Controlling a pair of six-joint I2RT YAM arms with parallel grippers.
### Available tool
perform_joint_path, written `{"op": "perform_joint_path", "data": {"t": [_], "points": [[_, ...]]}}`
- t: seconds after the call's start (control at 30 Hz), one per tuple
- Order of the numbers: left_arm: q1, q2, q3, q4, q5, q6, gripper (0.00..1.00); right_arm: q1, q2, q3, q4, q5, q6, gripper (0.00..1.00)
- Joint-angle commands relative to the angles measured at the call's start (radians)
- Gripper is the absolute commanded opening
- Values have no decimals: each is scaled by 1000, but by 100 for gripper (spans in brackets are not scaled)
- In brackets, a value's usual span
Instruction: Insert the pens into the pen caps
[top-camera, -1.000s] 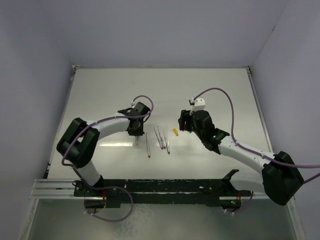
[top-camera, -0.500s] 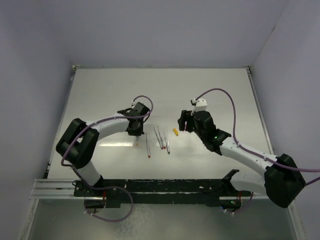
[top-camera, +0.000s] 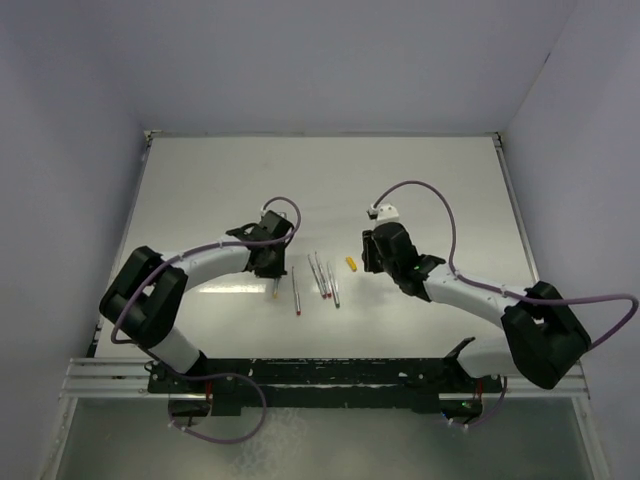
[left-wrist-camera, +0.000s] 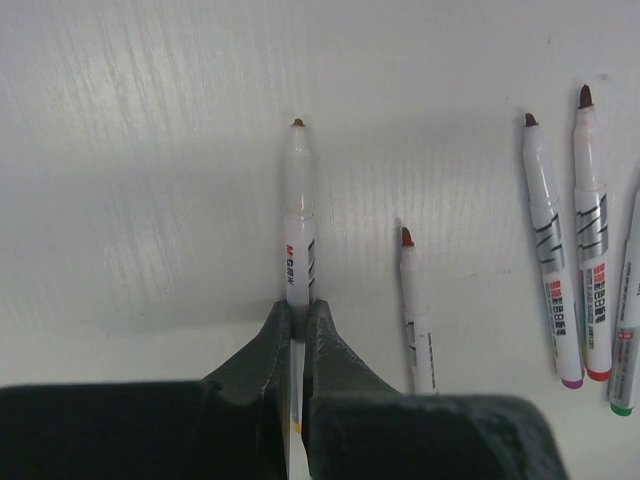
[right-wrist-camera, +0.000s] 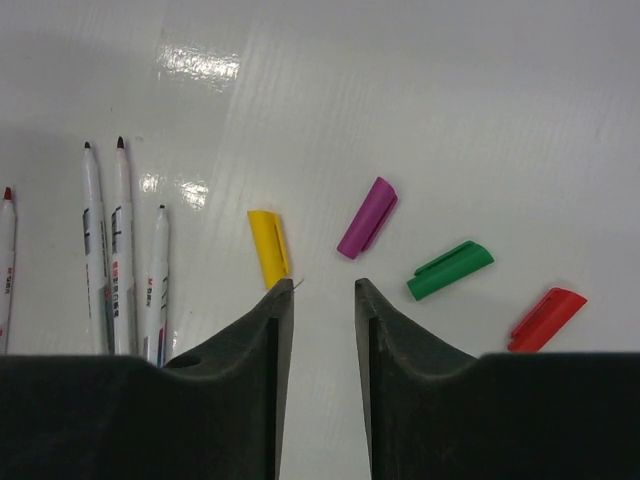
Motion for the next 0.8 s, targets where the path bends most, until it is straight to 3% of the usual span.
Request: {"op": "perform_joint_path", "data": {"t": [0.0, 0.77], "points": [[-2, -67, -44, 4, 55, 24, 0, 4, 23, 43, 25, -39, -44, 37], [-4, -218, -104, -14, 43, 24, 0, 5, 211, 170, -19, -168, -56, 38]]}}
